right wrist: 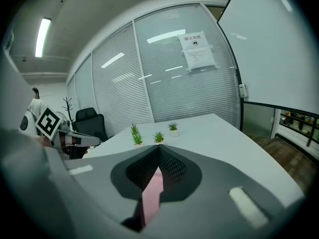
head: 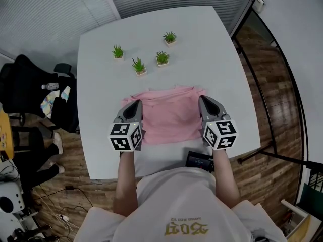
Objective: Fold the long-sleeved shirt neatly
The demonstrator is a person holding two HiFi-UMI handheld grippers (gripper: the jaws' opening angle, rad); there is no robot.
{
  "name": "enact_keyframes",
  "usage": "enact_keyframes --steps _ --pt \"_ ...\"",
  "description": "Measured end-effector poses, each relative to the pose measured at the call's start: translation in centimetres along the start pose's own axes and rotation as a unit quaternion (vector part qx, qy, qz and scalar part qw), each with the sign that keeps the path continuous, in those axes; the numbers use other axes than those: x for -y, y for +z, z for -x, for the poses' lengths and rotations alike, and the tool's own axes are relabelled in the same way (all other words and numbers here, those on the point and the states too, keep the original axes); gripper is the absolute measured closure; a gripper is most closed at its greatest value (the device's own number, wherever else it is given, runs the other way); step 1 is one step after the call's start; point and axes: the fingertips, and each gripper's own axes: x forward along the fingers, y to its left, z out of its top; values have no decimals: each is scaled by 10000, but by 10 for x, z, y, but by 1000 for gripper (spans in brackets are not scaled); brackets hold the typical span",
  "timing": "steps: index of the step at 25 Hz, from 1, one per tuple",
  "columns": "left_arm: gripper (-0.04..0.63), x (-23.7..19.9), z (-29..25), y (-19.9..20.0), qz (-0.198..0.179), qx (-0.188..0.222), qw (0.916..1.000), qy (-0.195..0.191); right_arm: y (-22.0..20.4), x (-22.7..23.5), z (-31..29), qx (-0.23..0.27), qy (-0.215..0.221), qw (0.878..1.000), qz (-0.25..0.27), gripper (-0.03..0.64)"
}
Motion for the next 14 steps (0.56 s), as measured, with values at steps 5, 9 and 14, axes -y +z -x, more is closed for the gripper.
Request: enact_keyframes --steps 5,9,14 --pt "588 2 -3 -5 21 -64 10000 -46 -3 4 1 -17 -28 10000 -42 607" --pt "588 0 -6 -6 33 -105 9999 -63 -5 4 -2 -42 -31 10000 -59 607" --pt "588 -2 -10 -5 47 -98 9999 -51 -2 6 -6 -34 5 10000 -53 607"
